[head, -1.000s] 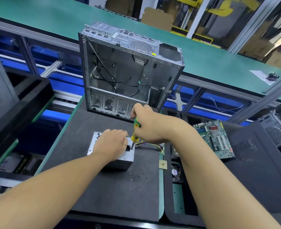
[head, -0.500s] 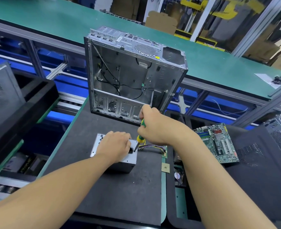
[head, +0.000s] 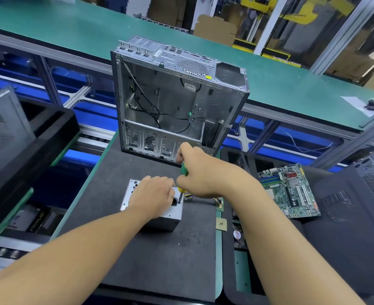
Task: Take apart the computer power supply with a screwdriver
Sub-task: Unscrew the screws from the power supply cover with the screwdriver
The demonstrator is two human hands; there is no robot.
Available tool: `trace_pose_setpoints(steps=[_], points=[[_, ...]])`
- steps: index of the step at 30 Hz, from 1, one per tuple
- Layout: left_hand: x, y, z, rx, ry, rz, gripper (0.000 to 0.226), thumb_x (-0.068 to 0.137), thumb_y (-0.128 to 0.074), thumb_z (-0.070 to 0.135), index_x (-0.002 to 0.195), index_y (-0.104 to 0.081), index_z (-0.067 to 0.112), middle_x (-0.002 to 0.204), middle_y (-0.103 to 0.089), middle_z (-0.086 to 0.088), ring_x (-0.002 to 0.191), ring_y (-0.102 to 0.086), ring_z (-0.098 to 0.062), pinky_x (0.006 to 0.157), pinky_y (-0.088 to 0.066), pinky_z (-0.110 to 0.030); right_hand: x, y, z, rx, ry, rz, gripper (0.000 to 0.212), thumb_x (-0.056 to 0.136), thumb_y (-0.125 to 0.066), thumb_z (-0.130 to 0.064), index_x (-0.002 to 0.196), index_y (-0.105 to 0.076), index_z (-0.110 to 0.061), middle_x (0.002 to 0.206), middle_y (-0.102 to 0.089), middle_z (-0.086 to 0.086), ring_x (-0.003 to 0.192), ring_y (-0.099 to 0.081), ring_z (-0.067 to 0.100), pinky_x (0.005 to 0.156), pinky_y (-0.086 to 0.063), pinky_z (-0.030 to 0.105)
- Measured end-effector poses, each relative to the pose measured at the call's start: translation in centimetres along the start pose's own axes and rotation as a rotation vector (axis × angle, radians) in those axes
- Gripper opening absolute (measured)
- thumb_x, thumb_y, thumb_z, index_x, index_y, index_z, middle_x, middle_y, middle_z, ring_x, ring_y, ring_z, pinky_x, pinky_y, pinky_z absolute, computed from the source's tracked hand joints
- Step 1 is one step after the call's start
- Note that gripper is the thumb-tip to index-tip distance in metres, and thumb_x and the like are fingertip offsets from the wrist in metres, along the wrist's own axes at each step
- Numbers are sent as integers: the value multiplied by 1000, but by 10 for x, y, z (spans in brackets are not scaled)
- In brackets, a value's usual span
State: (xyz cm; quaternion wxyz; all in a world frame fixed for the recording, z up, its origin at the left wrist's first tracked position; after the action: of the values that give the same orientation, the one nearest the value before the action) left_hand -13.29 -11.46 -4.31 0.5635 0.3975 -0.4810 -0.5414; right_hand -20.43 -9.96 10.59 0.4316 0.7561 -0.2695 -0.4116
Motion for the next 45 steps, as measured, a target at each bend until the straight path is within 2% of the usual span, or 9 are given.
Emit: trace_pose_setpoints(steps=[8, 15, 21, 27, 31, 34, 36, 40, 45], points=[[2, -6, -1, -10, -9, -19, 15, 97, -33, 29, 84, -40, 28, 79, -46, 9, 80, -50, -19, 80, -38, -35, 5, 17, 13, -182, -136, 221, 29, 104, -29, -45, 102, -28, -16, 71, -48, 2, 58, -43, 19, 50, -24, 33], [5, -6, -1, 26, -28, 2, 16, 97, -34, 28, 82, -38, 26, 80, -49, 8, 84, -56, -22, 75, -35, -36, 1, 7, 10, -31, -43, -39, 17, 95, -40, -15, 112, -38, -17, 111, -37, 7, 66, -45, 22, 64, -36, 36], [4, -7, -2, -3, -24, -8, 16, 97, -33, 30, 87, -45, 29, 81, -50, 9, 86, -56, -20, 73, -30, -34, 4, 17, 17, -140, -158, 177, 37, 102, -27, -53, 101, -34, -16, 91, -48, 5, 79, -51, 32, 64, -37, 39], [5, -7, -4, -1, -12, -7, 20, 98, -33, 28, 90, -51, 25, 87, -57, 8, 88, -57, -20, 79, -36, -35, 5, 12, 3, 31, 20, 68, 13, 97, -43, -21, 110, -41, -18, 93, -48, -1, 86, -48, 25, 68, -39, 37], [5, -6, -3, -5, -11, -3, 20, 98, -35, 28, 79, -37, 26, 76, -42, 8, 82, -55, -22, 76, -35, -36, 5, 12, 8, -6, -47, 93, 19, 93, -43, -30, 109, -40, -20, 114, -46, 2, 98, -44, 27, 77, -38, 39], [6, -8, -3, -13, -12, -10, 20, 98, -33, 29, 83, -44, 25, 80, -50, 8, 85, -55, -21, 77, -35, -35, 4, 19, 16, -162, -152, 211, 39, 101, -26, -52, 109, -38, -15, 93, -47, 3, 80, -49, 31, 67, -36, 39], [6, -8, -3, -12, -14, -13, 23, 98, -31, 29, 93, -54, 25, 88, -59, 8, 88, -56, -19, 80, -38, -35, 5, 21, 11, -168, -94, 249, 36, 104, -27, -48, 103, -37, -13, 81, -50, 3, 72, -51, 30, 61, -38, 39], [6, -5, -1, -5, -17, 18, 18, 98, -34, 28, 83, -44, 25, 84, -57, 6, 86, -56, -22, 76, -34, -36, 8, 12, 1, -36, 33, 96, 11, 98, -41, -21, 108, -42, -17, 108, -47, 4, 92, -50, 27, 78, -45, 41], [4, -4, 0, 54, -25, 25, 23, 97, -34, 28, 75, -36, 24, 69, -42, 7, 71, -40, -21, 69, -25, -35, 9, 10, 5, -112, -3, 138, 20, 93, -44, -32, 108, -40, -21, 109, -42, 2, 91, -50, 27, 71, -41, 39]])
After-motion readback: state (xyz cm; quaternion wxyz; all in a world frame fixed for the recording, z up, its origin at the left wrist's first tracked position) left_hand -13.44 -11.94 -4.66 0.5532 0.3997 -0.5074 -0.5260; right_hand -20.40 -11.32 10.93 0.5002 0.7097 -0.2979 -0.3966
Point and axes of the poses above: each hand's wrist, its own x-axis towards the middle knuckle, its own y-axis out of the back of the hand, z = x × y, the point moved 10 cm from there along x, towards the middle knuckle
